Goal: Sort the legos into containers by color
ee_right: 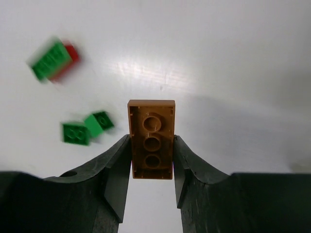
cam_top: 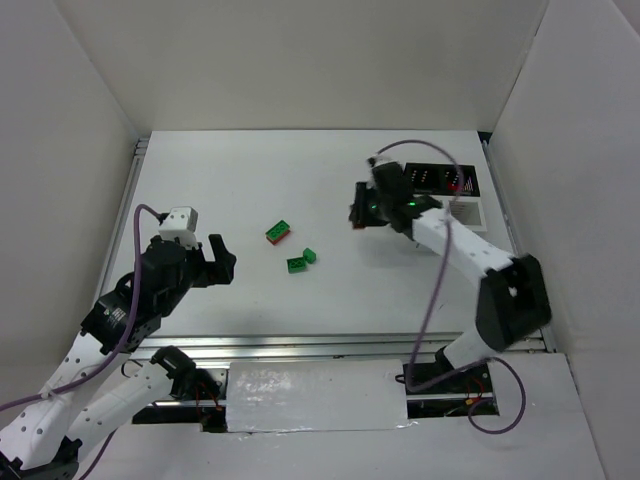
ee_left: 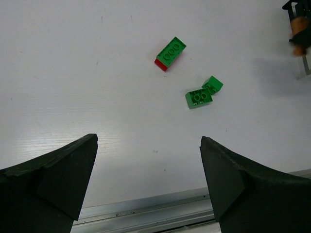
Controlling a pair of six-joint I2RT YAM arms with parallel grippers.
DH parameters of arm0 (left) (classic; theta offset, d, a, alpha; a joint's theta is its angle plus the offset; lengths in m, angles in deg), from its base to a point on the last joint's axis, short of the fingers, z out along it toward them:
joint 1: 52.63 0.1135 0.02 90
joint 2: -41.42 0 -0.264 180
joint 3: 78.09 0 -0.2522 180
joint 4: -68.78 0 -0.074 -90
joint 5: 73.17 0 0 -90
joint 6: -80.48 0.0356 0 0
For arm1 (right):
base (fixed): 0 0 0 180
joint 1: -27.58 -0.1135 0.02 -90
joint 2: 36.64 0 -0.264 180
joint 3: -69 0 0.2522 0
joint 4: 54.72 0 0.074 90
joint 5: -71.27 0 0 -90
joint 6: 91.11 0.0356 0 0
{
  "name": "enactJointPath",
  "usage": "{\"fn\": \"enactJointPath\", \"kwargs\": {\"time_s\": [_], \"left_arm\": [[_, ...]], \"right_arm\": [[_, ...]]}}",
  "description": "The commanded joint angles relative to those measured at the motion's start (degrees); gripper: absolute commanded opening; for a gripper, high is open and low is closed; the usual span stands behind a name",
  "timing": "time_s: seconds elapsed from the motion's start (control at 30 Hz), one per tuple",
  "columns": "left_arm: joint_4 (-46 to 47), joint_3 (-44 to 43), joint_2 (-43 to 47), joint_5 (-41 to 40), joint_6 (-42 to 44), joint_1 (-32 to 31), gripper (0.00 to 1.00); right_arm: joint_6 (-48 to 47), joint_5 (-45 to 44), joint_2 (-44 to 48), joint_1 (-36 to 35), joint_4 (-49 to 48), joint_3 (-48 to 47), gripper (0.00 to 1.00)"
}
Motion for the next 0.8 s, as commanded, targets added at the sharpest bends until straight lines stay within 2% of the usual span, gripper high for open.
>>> {"fn": "enactJointPath", "kwargs": {"time_s": [0.0, 0.07, 0.2, 0.33, 0.53, 0.67, 0.77], "left_arm": [[1.8, -1.4, 0.2, 0.3, 0.7, 0.1, 1.00], [1.8, -1.2, 0.9, 0.6, 0.7, 0.1, 1.00], [2.0, -1.2, 1.6, 0.9, 0.8, 0.2, 0.99], [2.1, -1.0, 1.8, 1.4, 0.9, 0.2, 1.00], [2.2, -1.2, 1.1, 1.9, 1.2, 0.2, 1.00], [2.2, -1.1, 1.1, 1.8, 1.2, 0.2, 1.00], [2.3, -1.2, 0.9, 1.8, 1.2, 0.1, 0.99]], "right_arm": [[7.2, -0.8, 18.2, 8.6, -9.1, 4.4, 0.00], [11.0, -7.2, 22.3, 13.3, -9.5, 6.3, 0.00], [17.8, -10.9, 26.9, 31.1, -6.2, 8.8, 0.00], [19.7, -13.2, 27.0, 37.8, -4.9, 9.1, 0.00], [18.5, -12.5, 22.5, 40.8, -4.5, 6.9, 0.02], [18.8, -13.1, 19.1, 41.0, -4.0, 6.2, 0.13], [19.4, -11.3, 19.6, 41.0, -5.2, 7.8, 0.13]]}}
